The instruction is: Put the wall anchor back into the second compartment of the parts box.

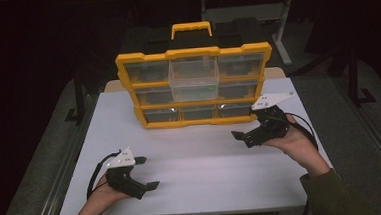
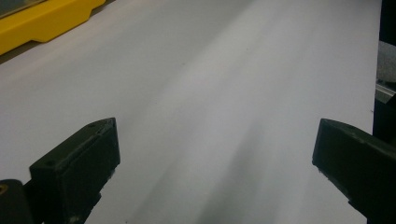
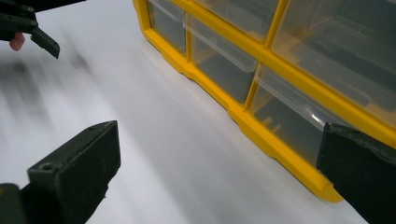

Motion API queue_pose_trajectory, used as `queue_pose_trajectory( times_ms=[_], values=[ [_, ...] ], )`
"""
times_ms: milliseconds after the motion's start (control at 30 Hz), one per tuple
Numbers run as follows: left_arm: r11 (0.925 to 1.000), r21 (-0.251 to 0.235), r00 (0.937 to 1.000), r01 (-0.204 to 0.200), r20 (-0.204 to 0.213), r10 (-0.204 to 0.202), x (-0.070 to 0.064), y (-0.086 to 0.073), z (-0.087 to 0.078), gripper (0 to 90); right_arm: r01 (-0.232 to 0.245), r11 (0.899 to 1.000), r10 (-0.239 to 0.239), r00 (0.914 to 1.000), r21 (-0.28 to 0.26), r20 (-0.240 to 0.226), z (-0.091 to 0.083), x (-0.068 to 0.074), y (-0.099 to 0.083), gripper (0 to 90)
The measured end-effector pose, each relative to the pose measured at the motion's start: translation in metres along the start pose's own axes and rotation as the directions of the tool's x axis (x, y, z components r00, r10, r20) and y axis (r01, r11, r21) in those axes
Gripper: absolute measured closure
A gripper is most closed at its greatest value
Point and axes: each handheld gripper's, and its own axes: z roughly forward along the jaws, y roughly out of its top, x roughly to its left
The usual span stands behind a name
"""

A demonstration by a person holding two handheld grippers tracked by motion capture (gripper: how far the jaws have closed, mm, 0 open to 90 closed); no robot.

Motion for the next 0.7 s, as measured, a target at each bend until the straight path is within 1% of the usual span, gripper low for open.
queue_pose_trajectory(
  times_ms=[67,100,133,267,367,500,533,633,700],
  values=[
    [1.0000,-0.006,1.0000,0.007,0.003,-0.007,-0.001,0.000,0.000,0.6,-0.008,1.000,0.008,1.0000,-0.009,0.000,0.001,0.000,-0.007,0.0],
    [0.9998,0.013,0.9999,-0.013,0.000,0.013,0.001,0.000,-0.001,0.7,-0.009,1.000,0.009,1.0000,-0.013,0.000,0.001,0.001,-0.010,0.0],
    [0.9999,0.006,0.9999,-0.013,-0.001,0.013,0.001,0.000,-0.001,0.7,-0.014,1.000,0.014,0.9999,-0.015,0.002,0.001,0.001,-0.013,0.0],
    [1.0000,-0.001,1.0000,0.006,0.001,-0.006,0.000,0.000,-0.001,0.7,-0.022,0.999,0.022,0.9998,-0.024,0.001,0.003,0.002,-0.029,0.0],
    [1.0000,0.000,1.0000,0.004,0.001,-0.004,0.000,0.000,-0.001,0.7,-0.017,1.000,0.017,0.9998,-0.022,0.007,0.004,0.004,-0.042,0.0],
    [1.0000,0.001,1.0000,0.004,0.001,-0.004,0.000,0.000,-0.001,0.7,-0.041,0.998,0.042,0.9991,-0.045,0.008,0.004,0.005,-0.059,0.0],
    [1.0000,0.000,1.0000,0.004,0.000,-0.004,0.000,0.000,-0.001,0.7,-0.056,0.997,0.056,0.9984,-0.046,0.007,0.004,0.006,-0.063,0.0],
    [1.0000,0.000,1.0000,0.003,0.000,-0.003,0.000,-0.001,-0.001,0.7,-0.062,0.997,0.063,0.9979,-0.053,0.013,0.004,0.007,-0.075,0.0],
    [1.0000,0.000,1.0000,0.005,-0.001,-0.005,0.000,-0.001,-0.002,0.7,-0.080,0.995,0.081,0.9966,-0.058,0.016,0.004,0.008,-0.083,0.0]
  ],
)
